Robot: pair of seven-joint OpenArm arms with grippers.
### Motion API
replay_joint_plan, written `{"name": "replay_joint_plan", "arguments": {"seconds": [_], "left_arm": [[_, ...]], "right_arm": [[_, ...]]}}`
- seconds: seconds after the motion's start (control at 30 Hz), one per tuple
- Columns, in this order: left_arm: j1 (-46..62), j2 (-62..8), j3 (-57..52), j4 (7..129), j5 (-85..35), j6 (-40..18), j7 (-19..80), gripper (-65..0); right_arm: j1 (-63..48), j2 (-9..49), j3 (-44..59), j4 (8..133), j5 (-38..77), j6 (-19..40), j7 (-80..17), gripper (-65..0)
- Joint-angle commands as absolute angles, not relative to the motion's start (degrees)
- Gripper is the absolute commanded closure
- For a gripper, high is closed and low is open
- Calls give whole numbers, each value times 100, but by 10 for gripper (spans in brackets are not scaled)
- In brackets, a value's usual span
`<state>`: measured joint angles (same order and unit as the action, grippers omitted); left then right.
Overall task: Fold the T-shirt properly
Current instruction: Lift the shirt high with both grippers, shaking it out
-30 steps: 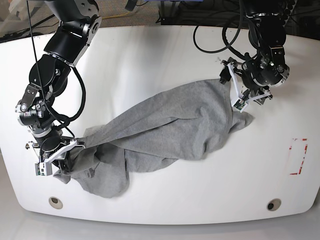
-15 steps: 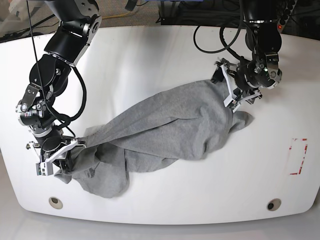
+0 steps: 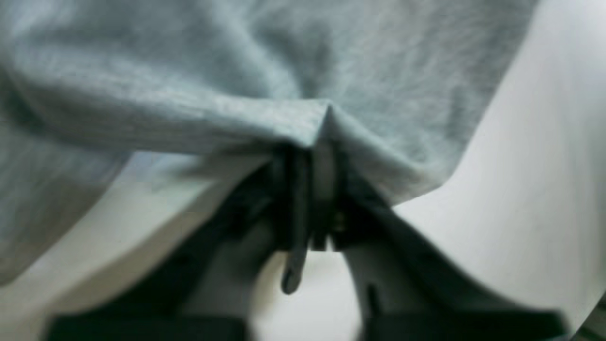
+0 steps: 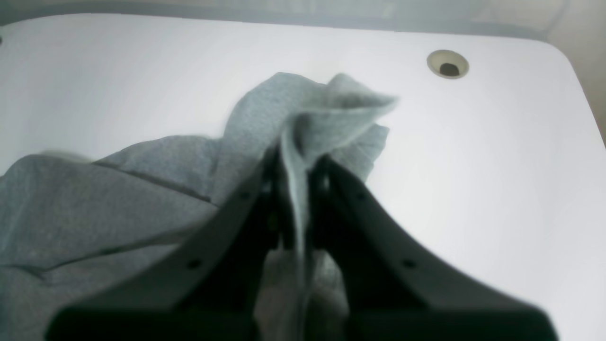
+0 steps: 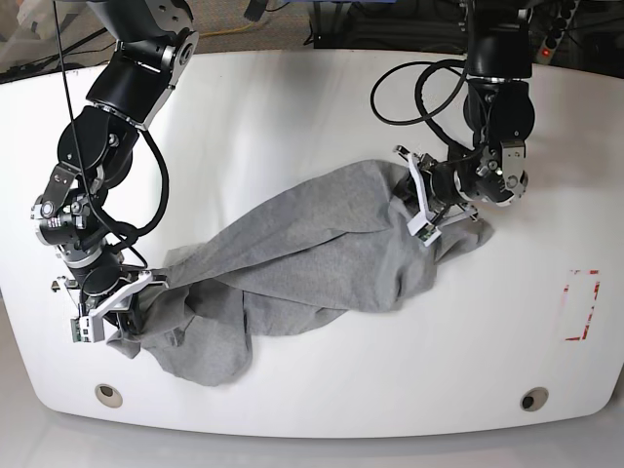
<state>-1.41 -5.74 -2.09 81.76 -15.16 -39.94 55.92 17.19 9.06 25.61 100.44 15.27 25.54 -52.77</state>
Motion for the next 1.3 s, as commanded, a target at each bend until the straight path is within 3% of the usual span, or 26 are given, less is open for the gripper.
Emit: {"name": "replay_joint_plan", "arguments": {"seconds": [0.0, 0.27, 0.63, 1.1, 1.27], "left_arm": [[-40, -620, -215, 8207, -1121, -4000, 6176, 0], [-4, -620, -708, 10018, -1121, -4000, 6607, -1], [-919, -646, -708, 11240, -1121, -4000, 7310, -1], [-3169, -655, -725, 11231, -1077, -4000, 7398, -1], [-3837, -690, -708, 11169, -558, -4000, 7398, -1]], "right_arm": [[1859, 971, 2571, 10176, 1587, 2545, -5112, -2], [1622, 980, 2571, 10563, 1587, 2545, -5112, -2], [1552, 980, 2563, 10273, 1560, 2527, -5112, -2], [3776, 1015, 2563, 8180, 1543, 2536, -5112, -2], [4716, 1042, 2563, 7407, 1534, 2519, -5112, -2]]}}
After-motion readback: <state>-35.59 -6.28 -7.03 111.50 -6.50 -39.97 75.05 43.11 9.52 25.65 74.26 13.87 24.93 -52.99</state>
